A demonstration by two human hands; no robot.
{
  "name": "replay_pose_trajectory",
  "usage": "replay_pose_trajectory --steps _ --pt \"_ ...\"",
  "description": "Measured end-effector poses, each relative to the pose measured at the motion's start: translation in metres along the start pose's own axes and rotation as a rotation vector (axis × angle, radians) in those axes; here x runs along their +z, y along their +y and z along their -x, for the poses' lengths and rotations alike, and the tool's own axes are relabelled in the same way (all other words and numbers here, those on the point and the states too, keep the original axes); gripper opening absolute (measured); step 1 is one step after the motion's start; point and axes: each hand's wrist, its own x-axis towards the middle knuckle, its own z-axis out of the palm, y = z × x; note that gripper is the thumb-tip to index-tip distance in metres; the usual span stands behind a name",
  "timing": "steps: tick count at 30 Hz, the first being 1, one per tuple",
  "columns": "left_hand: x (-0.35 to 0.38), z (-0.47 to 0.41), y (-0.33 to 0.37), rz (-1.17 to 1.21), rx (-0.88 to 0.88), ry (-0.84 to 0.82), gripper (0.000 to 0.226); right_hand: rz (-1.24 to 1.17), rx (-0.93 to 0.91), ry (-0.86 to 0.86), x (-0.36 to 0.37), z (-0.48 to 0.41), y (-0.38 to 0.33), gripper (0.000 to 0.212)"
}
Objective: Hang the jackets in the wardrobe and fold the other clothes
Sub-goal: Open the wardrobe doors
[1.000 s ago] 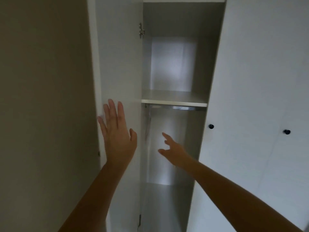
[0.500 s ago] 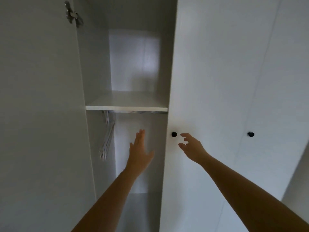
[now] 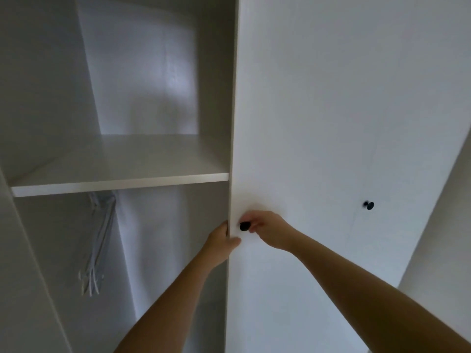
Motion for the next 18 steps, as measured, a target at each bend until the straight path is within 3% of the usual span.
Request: replay_pose_trajectory --steps 10,14,16,17,18 --pt "0.021 0.046 0.006 -0.004 0.026 -0.008 0.006 -0.094 0.010 0.017 -0.011 0.048 -0.002 0.044" --pt "0.051 0.098 0.025 -0.108 0.050 0.022 0.020 -0.071 0.039 -0.013 -0.032 0.107 -0.010 0.035" --pt "0.072 0.126 0.041 -0.126 0.068 0.051 0.025 -0.031 0.068 0.082 -0.047 0.139 -0.016 0.019" --pt "0.084 0.140 0.048 -0.132 0.076 0.064 0.029 -0.032 0.084 0.165 -0.054 0.153 -0.020 0.022" --pt "0.097 0.154 0.056 -0.147 0.087 0.082 0.033 -0.051 0.102 0.243 -0.062 0.165 -0.025 0.039"
